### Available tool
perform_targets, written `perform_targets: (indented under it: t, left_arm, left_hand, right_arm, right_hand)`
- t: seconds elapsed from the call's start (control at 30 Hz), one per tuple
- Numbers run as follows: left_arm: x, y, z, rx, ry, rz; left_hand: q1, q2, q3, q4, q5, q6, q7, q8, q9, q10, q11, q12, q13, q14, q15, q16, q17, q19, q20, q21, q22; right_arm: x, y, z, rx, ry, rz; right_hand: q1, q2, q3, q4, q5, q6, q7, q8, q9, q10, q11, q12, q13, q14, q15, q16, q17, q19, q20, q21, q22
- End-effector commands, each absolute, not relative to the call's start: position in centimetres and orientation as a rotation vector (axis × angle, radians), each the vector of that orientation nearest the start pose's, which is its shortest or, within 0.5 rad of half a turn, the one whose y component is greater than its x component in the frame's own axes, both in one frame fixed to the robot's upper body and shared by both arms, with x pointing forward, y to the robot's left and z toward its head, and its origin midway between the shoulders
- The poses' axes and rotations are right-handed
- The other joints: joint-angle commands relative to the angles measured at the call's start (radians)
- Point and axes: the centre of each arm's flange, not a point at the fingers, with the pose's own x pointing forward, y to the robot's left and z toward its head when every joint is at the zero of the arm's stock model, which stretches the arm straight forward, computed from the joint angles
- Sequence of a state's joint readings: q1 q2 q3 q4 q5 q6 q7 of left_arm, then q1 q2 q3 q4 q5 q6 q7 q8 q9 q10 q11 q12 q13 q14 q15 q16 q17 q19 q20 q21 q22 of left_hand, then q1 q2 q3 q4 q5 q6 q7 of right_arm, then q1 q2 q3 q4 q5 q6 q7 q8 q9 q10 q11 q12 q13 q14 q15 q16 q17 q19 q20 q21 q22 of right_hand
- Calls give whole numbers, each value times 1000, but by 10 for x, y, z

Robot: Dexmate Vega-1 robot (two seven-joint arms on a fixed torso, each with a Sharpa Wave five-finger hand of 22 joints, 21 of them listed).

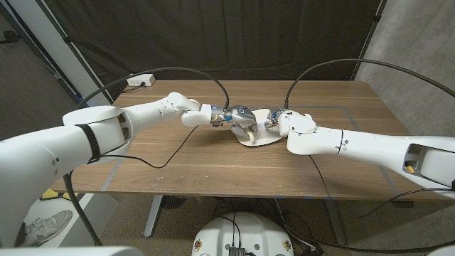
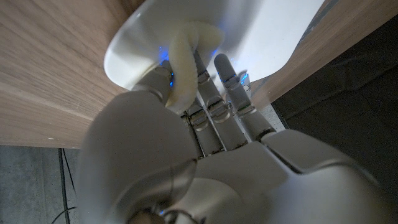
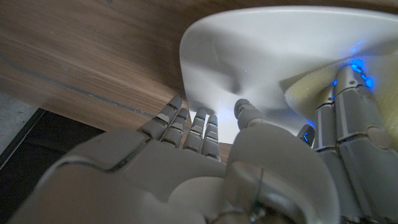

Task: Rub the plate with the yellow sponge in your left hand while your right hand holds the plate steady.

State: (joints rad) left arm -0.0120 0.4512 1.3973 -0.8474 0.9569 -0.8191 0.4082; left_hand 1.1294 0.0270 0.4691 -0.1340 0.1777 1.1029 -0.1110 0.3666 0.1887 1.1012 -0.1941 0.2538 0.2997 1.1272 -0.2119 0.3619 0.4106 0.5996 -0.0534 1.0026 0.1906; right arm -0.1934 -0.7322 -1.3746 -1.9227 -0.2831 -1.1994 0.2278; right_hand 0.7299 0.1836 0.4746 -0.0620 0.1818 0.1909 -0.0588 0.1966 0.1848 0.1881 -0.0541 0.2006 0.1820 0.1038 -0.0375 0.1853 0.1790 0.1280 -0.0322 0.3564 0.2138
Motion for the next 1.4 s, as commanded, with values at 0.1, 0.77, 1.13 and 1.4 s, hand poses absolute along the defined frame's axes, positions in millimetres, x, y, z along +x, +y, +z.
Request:
perform_targets:
  t: [0.1,0.77,1.13,1.4]
  left_arm:
    - [668,94,8,2157,-1294,-681]
    - [726,114,23,2402,-1109,-384]
    - [718,101,20,2345,-1177,-427]
    - [703,93,16,2236,-1262,-529]
  left_hand:
    - [4,3,-2,3,3,15,6,7,3,6,1,-3,3,5,-25,-3,3,-6,-120,7,1]
    - [5,2,-3,3,3,14,3,1,4,6,1,-6,7,5,-25,-10,5,-11,-121,11,0]
    - [6,2,-3,4,4,12,2,-2,4,4,1,-9,8,4,-26,-14,6,-14,-121,13,0]
    - [7,2,-4,4,4,12,2,-4,4,5,1,-10,9,4,-26,-16,7,-15,-121,16,-1]
  right_arm:
    - [603,-148,-7,-1532,58,-1]
    - [604,-153,-4,-1559,91,39]
    - [608,-154,-4,-1551,116,104]
    - [610,-147,-5,-1615,171,54]
  right_hand:
    - [9,4,-3,0,2,0,3,2,4,3,3,0,0,5,-40,5,3,4,-2,4,0]
    - [-71,-15,-53,56,-9,46,-3,13,4,24,-43,5,0,0,-33,7,11,-8,10,5,-1]
    - [-336,9,-140,245,-1,144,-13,19,2,91,-70,21,0,-16,-24,12,24,-56,16,-5,2]
    - [-273,12,-46,151,11,159,-25,0,-2,103,-94,11,-3,-18,-31,1,-1,-71,15,-9,-2]
